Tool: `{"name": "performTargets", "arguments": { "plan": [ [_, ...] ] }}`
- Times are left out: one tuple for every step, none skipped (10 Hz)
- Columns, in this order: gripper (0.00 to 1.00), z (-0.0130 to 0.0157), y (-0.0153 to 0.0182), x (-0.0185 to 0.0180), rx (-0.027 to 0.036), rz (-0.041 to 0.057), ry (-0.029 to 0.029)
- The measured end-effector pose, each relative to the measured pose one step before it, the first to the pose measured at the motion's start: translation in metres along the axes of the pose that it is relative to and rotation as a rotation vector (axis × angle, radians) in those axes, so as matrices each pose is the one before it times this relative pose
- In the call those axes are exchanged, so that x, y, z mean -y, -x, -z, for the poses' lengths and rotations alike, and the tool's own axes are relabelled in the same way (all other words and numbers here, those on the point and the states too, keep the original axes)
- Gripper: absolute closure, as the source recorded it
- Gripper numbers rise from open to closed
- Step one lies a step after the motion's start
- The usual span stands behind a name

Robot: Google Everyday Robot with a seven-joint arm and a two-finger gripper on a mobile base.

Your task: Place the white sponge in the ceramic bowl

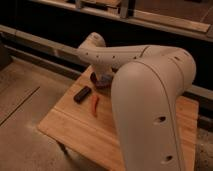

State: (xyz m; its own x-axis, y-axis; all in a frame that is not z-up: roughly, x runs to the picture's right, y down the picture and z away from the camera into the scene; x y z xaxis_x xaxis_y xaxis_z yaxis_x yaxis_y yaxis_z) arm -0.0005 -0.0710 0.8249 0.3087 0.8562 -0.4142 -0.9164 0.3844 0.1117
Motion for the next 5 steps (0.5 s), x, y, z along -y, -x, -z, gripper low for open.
{"name": "performTargets", "arguments": {
  "plan": [
    [0.86, -0.00205, -0.00079, -0.00079, 0.00063, 0.00833, -0.00744],
    [0.86, -0.00667, -0.00238, 0.00361, -0.00545, 0.00178, -0.0094],
    [0.86, -0.00825, -0.00192, 0.00881, -0.00694, -0.00347, -0.01162],
    [0.86, -0.00609, 0.00012, 0.0066, -0.00229, 0.00007, -0.00339],
    [0.86, -0.00507, 0.0018, 0.0055, 0.00226, 0.00129, 0.00317]
  ]
}}
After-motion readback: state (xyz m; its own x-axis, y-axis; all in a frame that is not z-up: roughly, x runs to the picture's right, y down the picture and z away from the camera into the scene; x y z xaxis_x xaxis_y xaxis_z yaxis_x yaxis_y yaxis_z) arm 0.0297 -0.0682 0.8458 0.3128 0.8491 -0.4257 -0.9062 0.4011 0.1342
